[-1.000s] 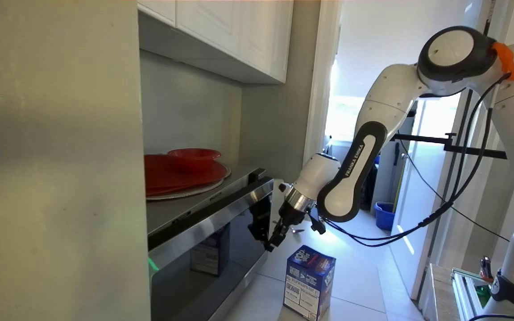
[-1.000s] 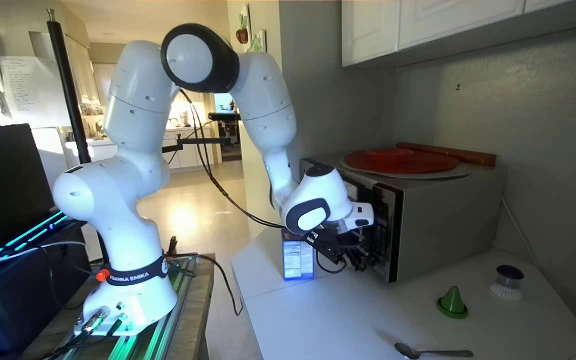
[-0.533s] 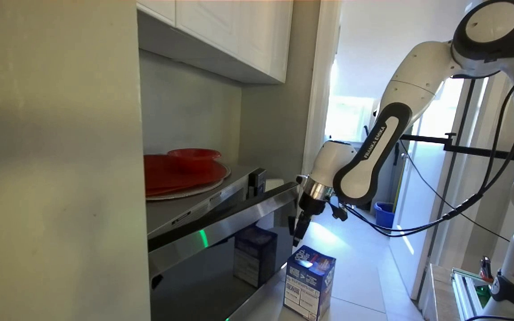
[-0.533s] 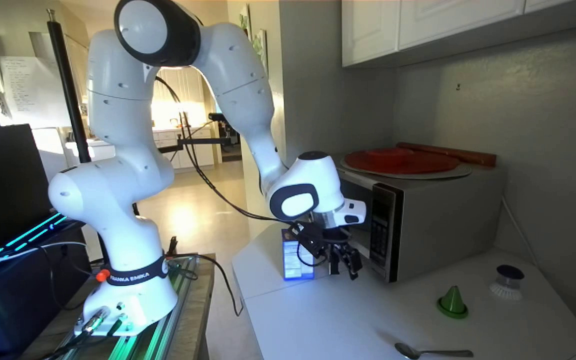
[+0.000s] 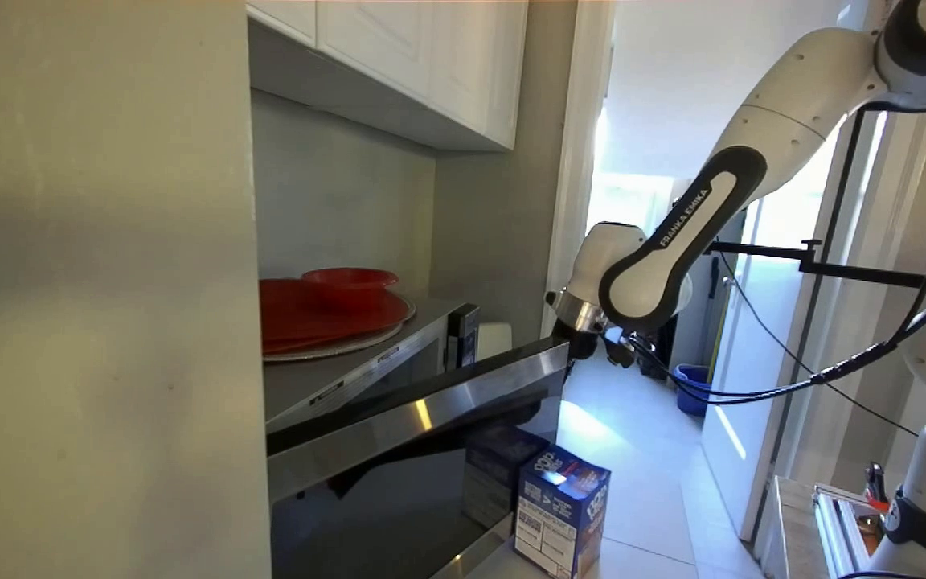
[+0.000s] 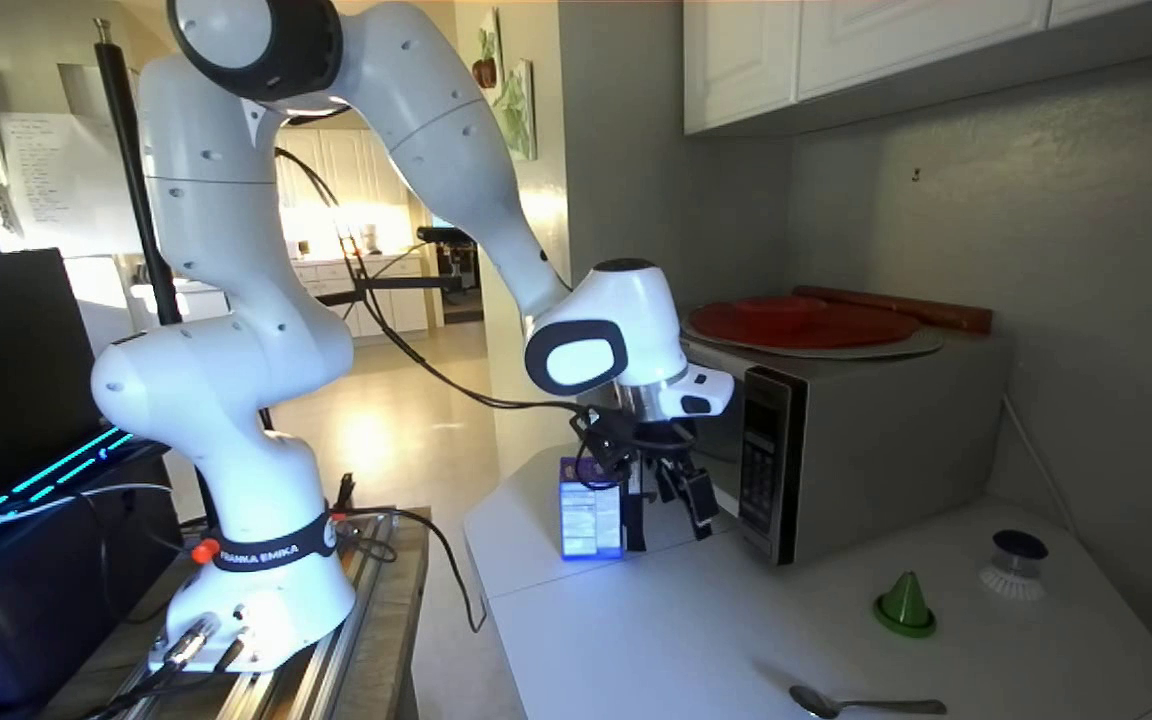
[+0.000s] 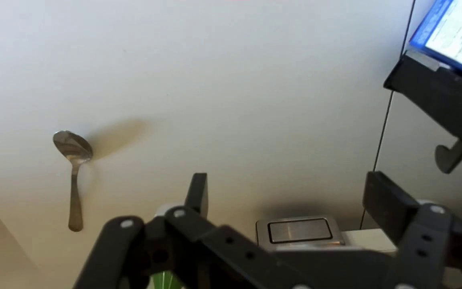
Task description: Open the microwave
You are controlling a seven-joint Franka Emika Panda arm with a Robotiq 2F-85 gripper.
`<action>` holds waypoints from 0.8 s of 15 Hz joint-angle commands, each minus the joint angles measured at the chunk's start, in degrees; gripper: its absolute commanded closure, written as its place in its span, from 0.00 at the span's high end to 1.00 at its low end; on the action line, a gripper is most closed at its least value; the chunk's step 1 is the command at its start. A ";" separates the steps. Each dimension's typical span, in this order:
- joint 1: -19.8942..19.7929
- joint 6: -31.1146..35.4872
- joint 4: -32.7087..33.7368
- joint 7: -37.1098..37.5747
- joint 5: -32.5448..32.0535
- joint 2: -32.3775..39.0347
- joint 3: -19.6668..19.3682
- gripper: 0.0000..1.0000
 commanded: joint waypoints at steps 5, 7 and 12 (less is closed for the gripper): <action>0.29 -10.62 1.39 -1.24 10.78 -14.74 1.68 1.00; 13.65 -12.96 2.50 1.14 8.72 -17.10 -11.67 1.00; 31.40 -22.04 5.47 1.49 7.73 -22.52 -27.27 1.00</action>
